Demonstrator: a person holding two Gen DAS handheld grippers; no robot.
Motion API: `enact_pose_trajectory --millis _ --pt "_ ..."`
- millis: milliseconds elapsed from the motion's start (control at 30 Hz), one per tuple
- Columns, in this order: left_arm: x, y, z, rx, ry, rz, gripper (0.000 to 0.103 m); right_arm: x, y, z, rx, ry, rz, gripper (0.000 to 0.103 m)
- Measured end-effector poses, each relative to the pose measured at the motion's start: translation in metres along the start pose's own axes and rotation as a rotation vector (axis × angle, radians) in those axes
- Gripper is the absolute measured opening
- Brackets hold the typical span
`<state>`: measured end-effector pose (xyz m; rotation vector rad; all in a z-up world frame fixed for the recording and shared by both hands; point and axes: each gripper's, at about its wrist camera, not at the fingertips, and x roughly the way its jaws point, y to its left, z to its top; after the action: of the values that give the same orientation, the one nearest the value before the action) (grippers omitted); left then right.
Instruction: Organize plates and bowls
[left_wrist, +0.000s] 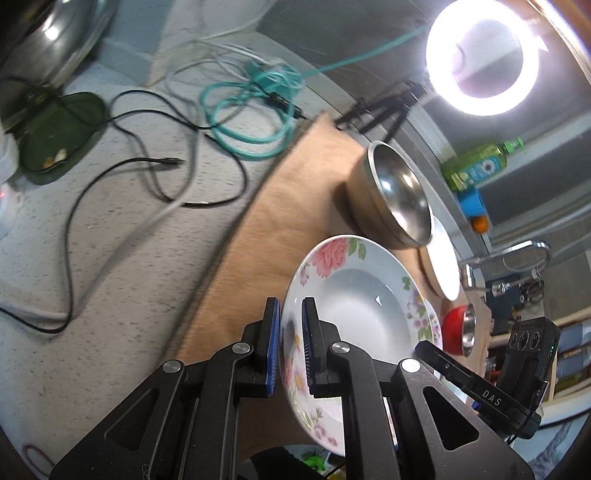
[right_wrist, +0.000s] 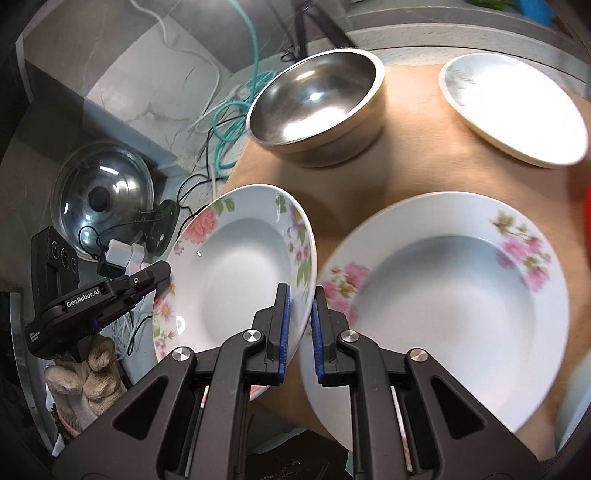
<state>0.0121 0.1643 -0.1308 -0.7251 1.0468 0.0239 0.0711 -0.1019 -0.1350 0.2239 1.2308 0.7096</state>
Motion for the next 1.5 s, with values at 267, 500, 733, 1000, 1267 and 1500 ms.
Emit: enact_pose_trajectory --millis 267,500,733,1000,1267,1500 --pt "0.026 -0.041 -0.007 0.096 0.068 -0.04 0.01 -0.037 -0.036 -0.019 0.083 -0.063 -0.052 0.011" --pt "0.053 -0.074 -0.016 0.179 0.133 -0.062 0.01 -0.06 -0.07 -0.038 0.163 -0.102 -0.106 0.011" --pt "0.07 -0.097 -0.024 0.252 0.177 -0.069 0.01 -0.077 -0.091 -0.053 0.221 -0.131 -0.158 0.012" --pt "0.081 -0.109 -0.028 0.295 0.203 -0.064 0.01 -0.081 -0.104 -0.063 0.254 -0.136 -0.184 0.012" --pt "0.087 -0.113 -0.032 0.313 0.212 -0.055 0.01 -0.082 -0.108 -0.068 0.258 -0.14 -0.207 0.013" --pt "0.093 -0.119 -0.035 0.329 0.218 -0.045 0.01 -0.081 -0.112 -0.069 0.267 -0.139 -0.217 0.013"
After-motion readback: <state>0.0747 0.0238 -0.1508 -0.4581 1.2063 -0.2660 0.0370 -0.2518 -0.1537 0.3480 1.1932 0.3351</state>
